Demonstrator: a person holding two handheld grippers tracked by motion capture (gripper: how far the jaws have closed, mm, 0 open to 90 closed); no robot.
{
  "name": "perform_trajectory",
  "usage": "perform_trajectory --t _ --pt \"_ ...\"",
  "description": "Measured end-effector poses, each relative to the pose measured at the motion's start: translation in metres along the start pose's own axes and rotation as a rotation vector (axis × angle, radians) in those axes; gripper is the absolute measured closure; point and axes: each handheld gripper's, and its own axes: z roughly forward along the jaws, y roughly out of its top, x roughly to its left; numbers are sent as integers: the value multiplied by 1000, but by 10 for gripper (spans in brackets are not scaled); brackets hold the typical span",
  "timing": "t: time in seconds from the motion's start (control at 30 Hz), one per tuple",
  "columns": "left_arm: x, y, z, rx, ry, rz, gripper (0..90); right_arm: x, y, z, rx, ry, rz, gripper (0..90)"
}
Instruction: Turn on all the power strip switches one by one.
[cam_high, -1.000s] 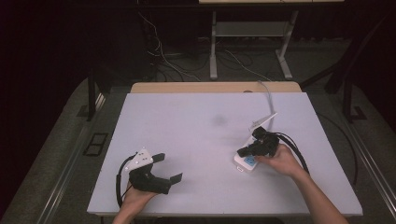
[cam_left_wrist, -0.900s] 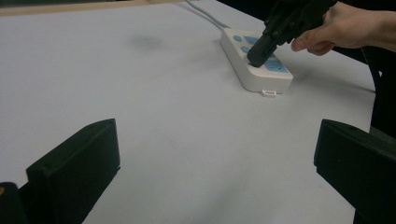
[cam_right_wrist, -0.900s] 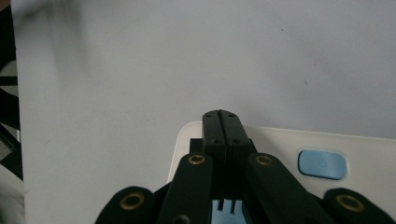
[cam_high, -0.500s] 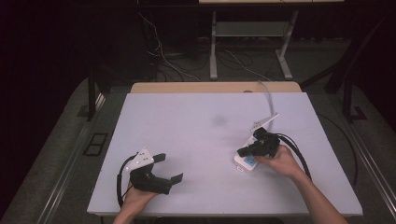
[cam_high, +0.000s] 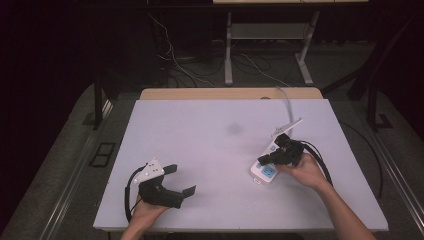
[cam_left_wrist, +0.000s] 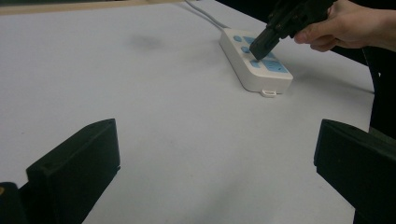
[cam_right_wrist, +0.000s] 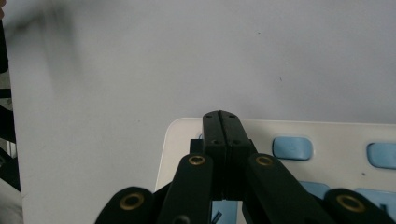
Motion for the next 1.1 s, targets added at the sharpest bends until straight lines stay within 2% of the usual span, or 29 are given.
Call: perform_trajectory --t 0.4,0.77,1.1 --pt "0 0 0 0 0 0 0 -2 4 -18 -25 -15 6 900" --pt "1 0 0 -1 2 2 0 -8 13 -23 -13 -36 -2 900" --pt "2 -1 0 -1 5 -4 0 -15 15 -20 -1 -41 6 900"
